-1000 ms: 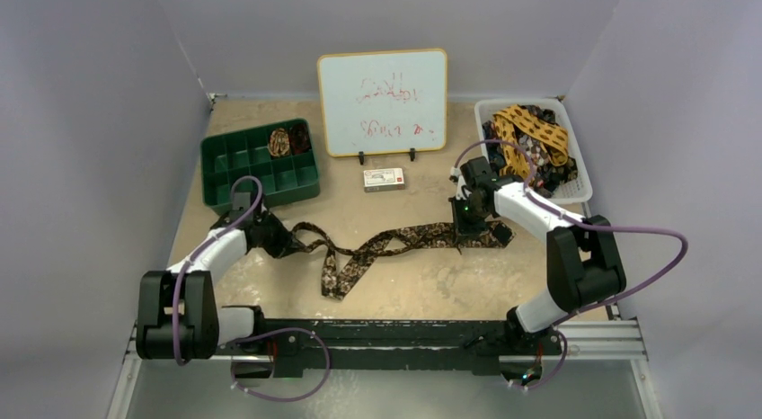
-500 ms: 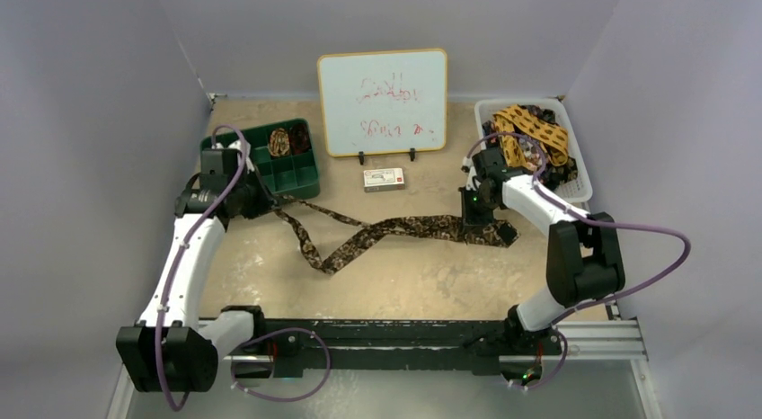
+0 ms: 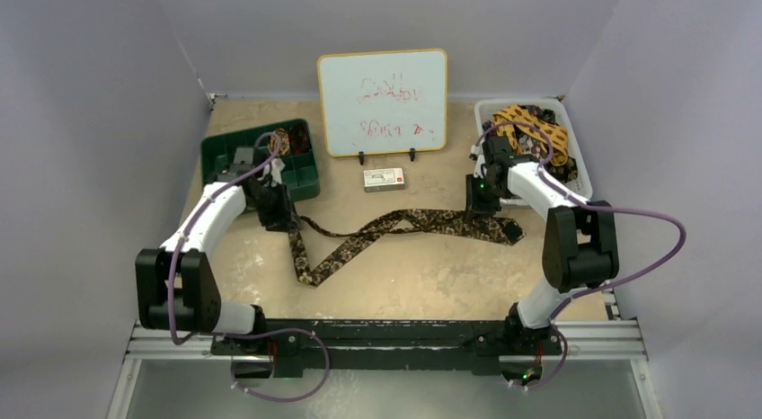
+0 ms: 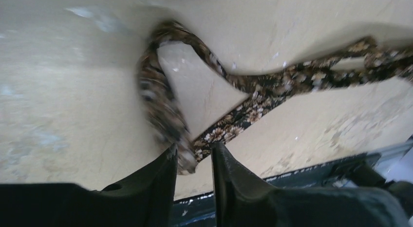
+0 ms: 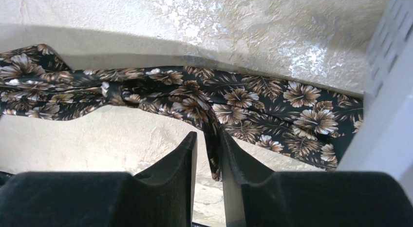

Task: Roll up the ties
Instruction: Flatten out the tie at the center of the board.

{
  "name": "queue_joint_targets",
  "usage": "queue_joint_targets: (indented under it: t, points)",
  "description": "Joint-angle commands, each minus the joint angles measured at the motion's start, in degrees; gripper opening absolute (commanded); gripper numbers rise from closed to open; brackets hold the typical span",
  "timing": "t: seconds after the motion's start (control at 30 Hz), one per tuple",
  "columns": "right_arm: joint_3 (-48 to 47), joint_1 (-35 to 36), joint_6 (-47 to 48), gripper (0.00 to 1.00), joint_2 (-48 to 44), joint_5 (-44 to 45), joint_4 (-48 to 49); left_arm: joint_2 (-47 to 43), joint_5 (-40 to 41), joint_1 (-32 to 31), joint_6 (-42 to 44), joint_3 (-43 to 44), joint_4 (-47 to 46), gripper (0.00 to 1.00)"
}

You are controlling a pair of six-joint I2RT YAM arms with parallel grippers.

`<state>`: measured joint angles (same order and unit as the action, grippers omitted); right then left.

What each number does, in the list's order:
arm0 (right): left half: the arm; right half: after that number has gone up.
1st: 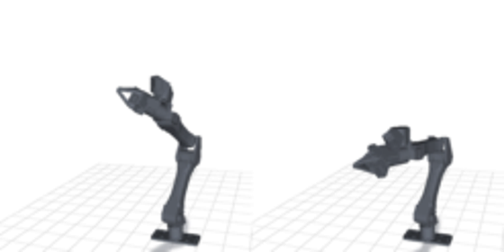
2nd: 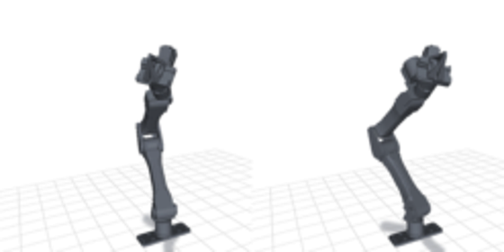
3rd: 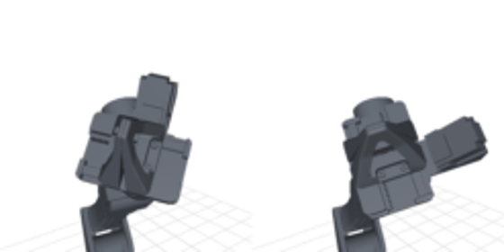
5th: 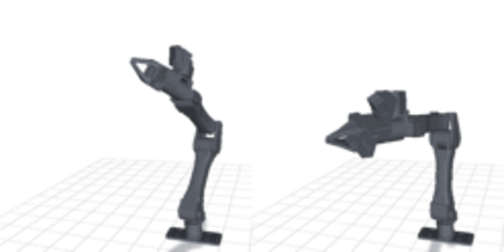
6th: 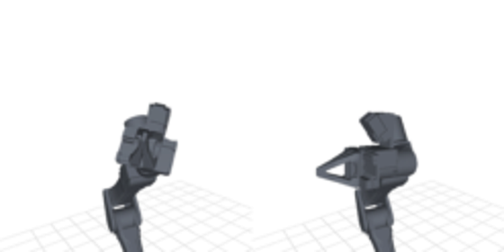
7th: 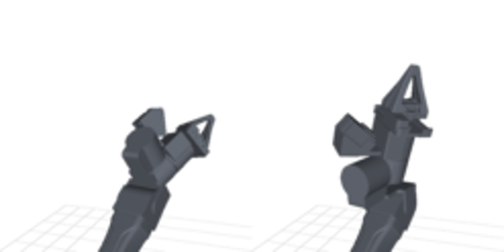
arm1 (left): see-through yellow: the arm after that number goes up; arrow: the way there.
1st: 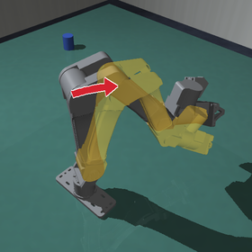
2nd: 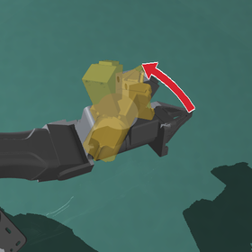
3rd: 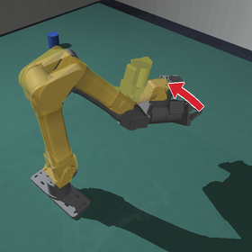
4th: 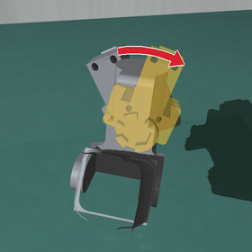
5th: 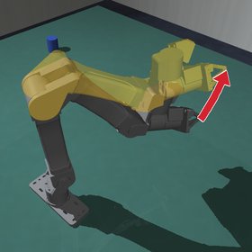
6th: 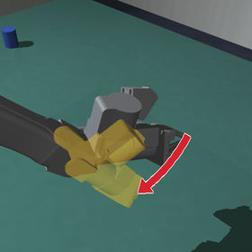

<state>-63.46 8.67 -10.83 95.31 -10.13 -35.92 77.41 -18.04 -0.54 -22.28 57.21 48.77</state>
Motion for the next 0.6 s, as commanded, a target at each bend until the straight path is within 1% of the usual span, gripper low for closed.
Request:
queue_joint_targets:
  t: [0.0,0.03,0.1,0.17,0.2,0.23,0.27,0.3,0.33,0.4,0.47,0.53,0.57]
  points:
    - [-3.2,0.1,2.8,0.28,-1.7,0.2,-3.5,3.0,-2.4,-6.6,-0.6,-1.2,0.3,0.34]
    - [-3.4,0.1,2.7,0.26,-2.8,1.2,-4.0,3.3,-2.4,-8.0,-1.0,-1.5,0.3,0.37]
    - [-3.2,0.0,2.1,0.17,-4.7,1.8,-3.5,4.1,-3.7,-9.9,-1.4,-2.1,0.6,0.37]
    - [-4.3,0.0,2.4,0.16,-4.7,1.7,-5.1,4.4,-1.9,-11.2,-2.3,-2.0,1.9,0.37]
    - [-5.2,0.1,3.3,0.20,-4.6,3.7,-5.7,3.9,-0.2,-11.5,-2.9,-1.9,2.4,0.38]
    - [-5.6,0.2,3.2,0.30,-5.0,4.9,-5.3,2.6,2.5,-11.5,-3.6,-2.0,2.8,0.39]
    - [-5.8,0.3,2.8,0.35,-5.9,5.6,-4.8,0.8,4.6,-11.5,-4.5,-2.3,3.1,0.40]
    - [-5.7,0.3,2.5,0.39,-7.4,6.1,-3.4,-2.1,7.0,-11.5,-5.6,-2.7,3.3,0.45]
    - [-5.6,0.3,2.6,0.42,-8.4,5.8,-2.6,-3.5,9.3,-11.5,-7.0,-3.1,3.8,0.49]
    - [-5.5,1.1,4.0,0.48,-10.8,1.6,1.3,-9.0,12.5,-11.5,-11.2,-4.6,3.9,0.51]
    - [-4.2,2.9,6.1,0.53,-12.3,-6.6,6.1,-13.2,11.1,-11.5,-16.2,-8.2,0.9,0.53]
    - [-2.4,7.2,9.5,0.57,-12.0,-12.6,13.5,-18.9,8.4,-11.5,-21.8,-13.2,-3.1,0.56]
    - [-1.5,11.3,12.2,0.59,-11.3,-12.7,16.7,-21.2,7.3,-11.5,-25.2,-16.0,-5.6,0.57]
